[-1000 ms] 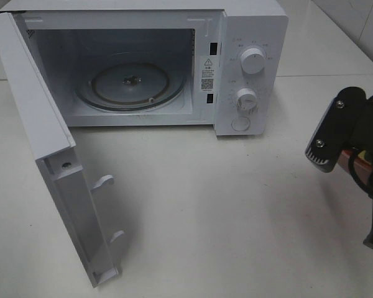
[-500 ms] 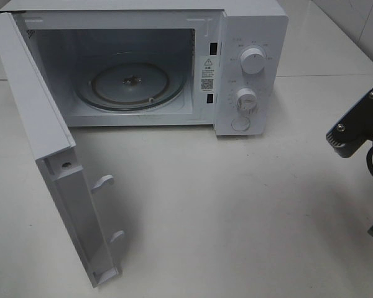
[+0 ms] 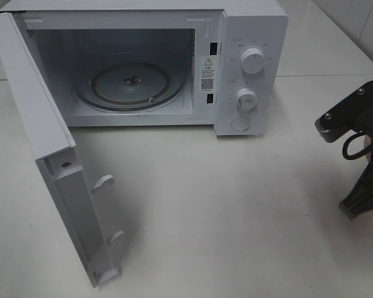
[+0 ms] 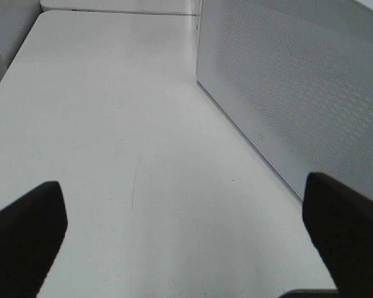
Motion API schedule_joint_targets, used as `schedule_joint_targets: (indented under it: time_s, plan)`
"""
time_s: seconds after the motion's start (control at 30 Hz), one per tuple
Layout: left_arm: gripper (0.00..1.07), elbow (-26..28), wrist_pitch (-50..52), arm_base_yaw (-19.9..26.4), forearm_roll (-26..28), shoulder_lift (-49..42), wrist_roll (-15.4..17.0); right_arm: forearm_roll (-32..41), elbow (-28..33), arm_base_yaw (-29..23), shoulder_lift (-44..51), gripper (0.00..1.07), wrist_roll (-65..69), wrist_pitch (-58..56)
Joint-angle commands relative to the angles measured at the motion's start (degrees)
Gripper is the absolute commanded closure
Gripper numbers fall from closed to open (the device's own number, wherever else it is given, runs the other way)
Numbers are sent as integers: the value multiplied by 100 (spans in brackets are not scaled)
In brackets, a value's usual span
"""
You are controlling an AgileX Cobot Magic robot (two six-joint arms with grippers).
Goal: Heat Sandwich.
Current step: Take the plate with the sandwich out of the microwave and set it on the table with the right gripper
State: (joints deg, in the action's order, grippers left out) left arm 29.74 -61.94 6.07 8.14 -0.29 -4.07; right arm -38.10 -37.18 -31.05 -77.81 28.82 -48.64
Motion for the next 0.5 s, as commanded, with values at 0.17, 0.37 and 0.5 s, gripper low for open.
schedule_joint_targets:
  time_s: [0.17,0.37,0.5]
  plan:
    - [9,-11,63,-6,-17,-97,29,-372,-46,516,-659,105,418,688]
    - [9,-11,63,-6,-17,-97,29,-647,-46,716,-1226,105,882,1060]
    - [9,-11,63,-6,-17,-97,29,-968,-46,773,-1564,104,1364,1283]
